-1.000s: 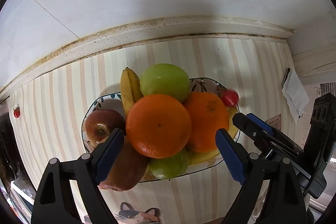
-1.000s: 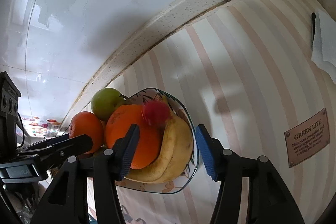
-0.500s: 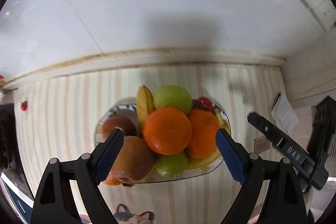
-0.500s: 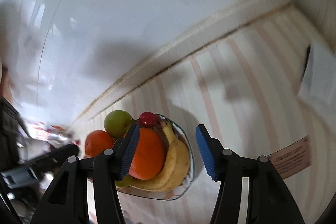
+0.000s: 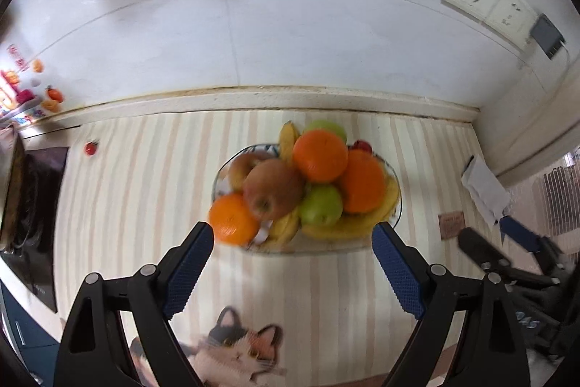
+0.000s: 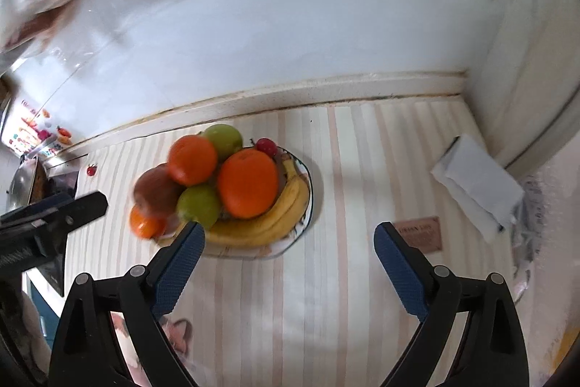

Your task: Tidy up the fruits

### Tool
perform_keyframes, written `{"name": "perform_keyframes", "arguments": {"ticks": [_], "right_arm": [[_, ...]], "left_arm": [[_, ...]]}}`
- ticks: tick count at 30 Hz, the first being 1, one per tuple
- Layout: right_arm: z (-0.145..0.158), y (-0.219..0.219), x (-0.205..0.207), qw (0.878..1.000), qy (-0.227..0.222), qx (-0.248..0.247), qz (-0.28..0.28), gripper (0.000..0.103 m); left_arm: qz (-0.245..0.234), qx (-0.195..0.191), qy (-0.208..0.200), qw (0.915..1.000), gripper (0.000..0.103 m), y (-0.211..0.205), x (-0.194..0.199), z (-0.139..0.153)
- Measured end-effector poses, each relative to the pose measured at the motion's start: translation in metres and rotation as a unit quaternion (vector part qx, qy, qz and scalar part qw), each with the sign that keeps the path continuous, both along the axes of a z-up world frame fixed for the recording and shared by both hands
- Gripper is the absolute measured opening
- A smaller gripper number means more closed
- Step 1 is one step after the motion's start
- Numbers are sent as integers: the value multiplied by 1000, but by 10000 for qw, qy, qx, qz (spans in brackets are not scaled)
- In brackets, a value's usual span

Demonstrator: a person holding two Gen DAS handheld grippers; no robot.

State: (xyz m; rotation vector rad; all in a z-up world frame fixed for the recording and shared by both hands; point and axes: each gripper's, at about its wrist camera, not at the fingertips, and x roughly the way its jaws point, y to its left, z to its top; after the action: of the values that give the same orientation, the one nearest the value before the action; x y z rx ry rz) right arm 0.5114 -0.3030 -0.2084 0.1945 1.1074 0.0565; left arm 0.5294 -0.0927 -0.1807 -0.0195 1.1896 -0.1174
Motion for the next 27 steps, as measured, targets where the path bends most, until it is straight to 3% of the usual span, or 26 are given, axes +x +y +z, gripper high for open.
{"name": "perform_keyframes", "arguments": {"ticks": [9, 17, 27], "right_arm": [[64, 33, -101, 9983, -541, -214, -65, 100], [126, 76, -221, 9932, -1082, -348, -259, 100], [179, 96, -330, 9861, -1564, -455, -333, 102]], "left_arm": [[-178, -63, -624, 9979, 89, 31, -94, 47], [-380, 0, -1116, 9930, 89, 61, -190, 92], [-308, 75, -1573, 9870, 89, 81, -290, 134]]}}
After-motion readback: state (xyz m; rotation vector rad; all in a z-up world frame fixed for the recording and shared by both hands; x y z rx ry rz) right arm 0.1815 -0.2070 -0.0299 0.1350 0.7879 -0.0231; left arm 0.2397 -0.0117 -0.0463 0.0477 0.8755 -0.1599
